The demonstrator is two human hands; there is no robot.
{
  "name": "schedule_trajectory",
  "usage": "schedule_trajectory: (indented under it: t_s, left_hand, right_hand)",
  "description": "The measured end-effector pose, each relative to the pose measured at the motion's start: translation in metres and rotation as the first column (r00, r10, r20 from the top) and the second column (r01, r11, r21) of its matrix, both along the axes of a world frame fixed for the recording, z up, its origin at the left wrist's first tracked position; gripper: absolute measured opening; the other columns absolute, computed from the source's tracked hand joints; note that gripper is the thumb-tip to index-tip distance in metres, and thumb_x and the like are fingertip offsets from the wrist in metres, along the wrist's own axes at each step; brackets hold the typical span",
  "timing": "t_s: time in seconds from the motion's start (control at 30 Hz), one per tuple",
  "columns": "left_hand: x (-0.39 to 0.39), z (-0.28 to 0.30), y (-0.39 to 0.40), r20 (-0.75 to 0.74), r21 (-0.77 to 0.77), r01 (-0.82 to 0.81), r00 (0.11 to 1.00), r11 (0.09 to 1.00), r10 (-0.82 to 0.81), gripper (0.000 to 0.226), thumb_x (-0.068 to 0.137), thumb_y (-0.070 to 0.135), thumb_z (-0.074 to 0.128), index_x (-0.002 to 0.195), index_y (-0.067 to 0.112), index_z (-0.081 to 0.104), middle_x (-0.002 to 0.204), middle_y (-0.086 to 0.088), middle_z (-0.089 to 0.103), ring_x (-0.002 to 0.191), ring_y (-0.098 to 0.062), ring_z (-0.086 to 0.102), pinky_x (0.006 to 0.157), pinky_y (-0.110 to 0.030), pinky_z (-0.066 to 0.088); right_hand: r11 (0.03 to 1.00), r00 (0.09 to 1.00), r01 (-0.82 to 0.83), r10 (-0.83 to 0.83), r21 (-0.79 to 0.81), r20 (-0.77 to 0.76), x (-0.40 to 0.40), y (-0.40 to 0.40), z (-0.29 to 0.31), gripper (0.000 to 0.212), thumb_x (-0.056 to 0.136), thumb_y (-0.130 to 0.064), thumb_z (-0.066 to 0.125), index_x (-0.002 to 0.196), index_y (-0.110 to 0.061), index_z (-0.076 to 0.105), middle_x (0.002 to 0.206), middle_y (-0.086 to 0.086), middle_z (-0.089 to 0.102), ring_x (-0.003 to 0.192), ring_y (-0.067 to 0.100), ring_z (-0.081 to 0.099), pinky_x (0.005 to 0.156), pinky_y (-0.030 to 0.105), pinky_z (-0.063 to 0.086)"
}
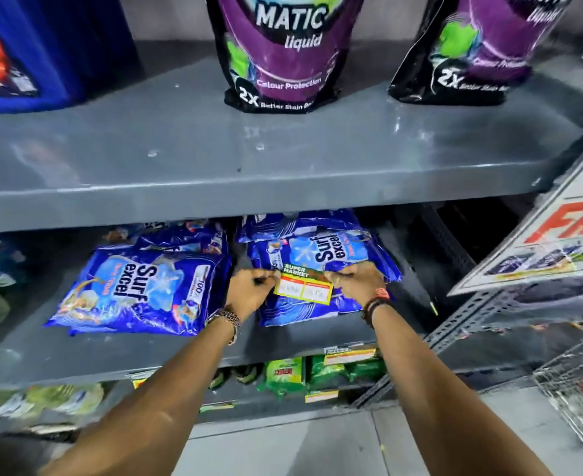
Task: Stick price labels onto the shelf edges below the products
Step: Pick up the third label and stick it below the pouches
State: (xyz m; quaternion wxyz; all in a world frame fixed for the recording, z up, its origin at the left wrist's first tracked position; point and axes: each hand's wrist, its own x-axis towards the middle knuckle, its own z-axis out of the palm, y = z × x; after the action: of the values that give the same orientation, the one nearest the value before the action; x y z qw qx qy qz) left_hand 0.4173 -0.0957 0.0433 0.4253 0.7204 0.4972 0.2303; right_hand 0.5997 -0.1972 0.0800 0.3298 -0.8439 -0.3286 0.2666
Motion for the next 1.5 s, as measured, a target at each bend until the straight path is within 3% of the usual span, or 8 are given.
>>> schedule_trajectory:
  t_s: [0.17, 0.27, 0.6, 0.7, 0.83, 1.03, 1.3, 1.5]
  left_hand:
    - [-0.003, 0.008, -0.006, 0.139, -0.137, -0.048, 0.988, 0.989, 0.067, 0.017, 0.083, 0.018, 0.068, 0.090, 0.004, 0.075, 0.091, -0.012, 0.075, 0.078, -0.011, 0.066, 0.070, -0.017, 0.047]
    - [-0.012, 0.026, -0.014, 0.255, -0.196, 0.002, 0.966, 0.981, 0.049, 0.010, 0.084, 0.018, 0.067, 0.081, 0.011, 0.072, 0.066, 0.007, 0.073, 0.060, -0.004, 0.065, 0.063, -0.018, 0.050]
    - [-0.038, 0.080, -0.044, 0.390, -0.128, 0.138, 0.918, 0.982, -0.078, 0.015, 0.082, 0.014, 0.069, 0.096, 0.011, 0.071, 0.089, -0.009, 0.075, 0.065, -0.007, 0.069, 0.076, -0.031, 0.057]
    - [-0.041, 0.096, -0.057, 0.458, -0.079, 0.128, 0.886, 0.989, -0.079, 0.019, 0.081, 0.008, 0.069, 0.099, 0.007, 0.070, 0.069, 0.004, 0.075, 0.062, -0.010, 0.068, 0.068, -0.027, 0.057]
    - [-0.035, 0.122, -0.085, 0.496, 0.103, 0.076, 0.860, 0.992, -0.117, 0.016, 0.082, 0.004, 0.067, 0.096, 0.011, 0.071, 0.061, 0.003, 0.069, 0.061, -0.016, 0.063, 0.063, -0.024, 0.054]
    - [-0.018, 0.185, -0.117, 0.531, 0.430, -0.013, 0.813, 0.903, -0.241, 0.012, 0.078, 0.027, 0.072, 0.086, 0.037, 0.074, 0.059, 0.003, 0.069, 0.056, -0.017, 0.066, 0.055, -0.024, 0.054]
    - [-0.004, 0.226, -0.119, 0.503, 0.504, -0.075, 0.836, 0.860, -0.222, 0.008, 0.079, 0.032, 0.072, 0.085, 0.028, 0.076, 0.070, 0.004, 0.075, 0.059, -0.013, 0.071, 0.059, -0.039, 0.060]
    - [-0.005, 0.230, -0.120, 0.470, 0.528, -0.078, 0.856, 0.845, -0.215, 0.006, 0.081, 0.030, 0.070, 0.085, 0.028, 0.074, 0.069, 0.003, 0.074, 0.058, -0.010, 0.070, 0.059, -0.034, 0.059]
  right_hand:
    - [0.997, 0.999, -0.052, 0.053, 0.056, -0.008, -0.006, -0.004, 0.010, 0.024, 0.081, -0.029, 0.067, 0.086, -0.005, 0.070, 0.094, 0.017, 0.073, 0.083, 0.024, 0.063, 0.076, 0.029, 0.048]
    - [0.980, 0.998, -0.018, 0.029, 0.199, -0.056, -0.010, -0.009, 0.022, 0.014, 0.079, -0.016, 0.070, 0.066, -0.016, 0.064, 0.087, 0.021, 0.073, 0.077, 0.029, 0.066, 0.078, 0.043, 0.056]
    - [0.915, 0.994, -0.111, 0.104, 0.388, 0.040, -0.023, -0.040, 0.082, 0.032, 0.076, -0.002, 0.069, 0.056, -0.025, 0.059, 0.064, 0.007, 0.067, 0.060, 0.016, 0.063, 0.073, 0.043, 0.058]
    - [0.893, 0.988, -0.150, 0.116, 0.425, 0.105, -0.027, -0.055, 0.101, 0.027, 0.076, -0.004, 0.070, 0.058, -0.023, 0.063, 0.046, -0.015, 0.062, 0.045, -0.006, 0.055, 0.059, 0.014, 0.051]
    - [0.831, 0.955, -0.234, 0.100, 0.504, 0.278, -0.027, -0.085, 0.139, 0.010, 0.076, -0.007, 0.071, 0.070, -0.014, 0.070, 0.056, -0.014, 0.062, 0.050, -0.008, 0.054, 0.055, 0.002, 0.040]
    - [0.766, 0.915, -0.269, 0.014, 0.584, 0.403, -0.012, -0.118, 0.196, 0.025, 0.076, -0.006, 0.070, 0.066, -0.029, 0.068, 0.051, -0.018, 0.062, 0.054, -0.003, 0.056, 0.058, 0.004, 0.042]
    - [0.726, 0.942, -0.143, -0.110, 0.672, 0.319, -0.012, -0.119, 0.214, 0.023, 0.079, -0.014, 0.069, 0.063, -0.029, 0.062, 0.059, 0.000, 0.058, 0.057, 0.013, 0.047, 0.058, 0.025, 0.045]
    - [0.715, 0.945, -0.068, -0.177, 0.695, 0.275, -0.017, -0.113, 0.213, 0.023, 0.078, -0.015, 0.070, 0.064, -0.030, 0.061, 0.055, -0.008, 0.055, 0.053, 0.009, 0.043, 0.049, 0.007, 0.039]
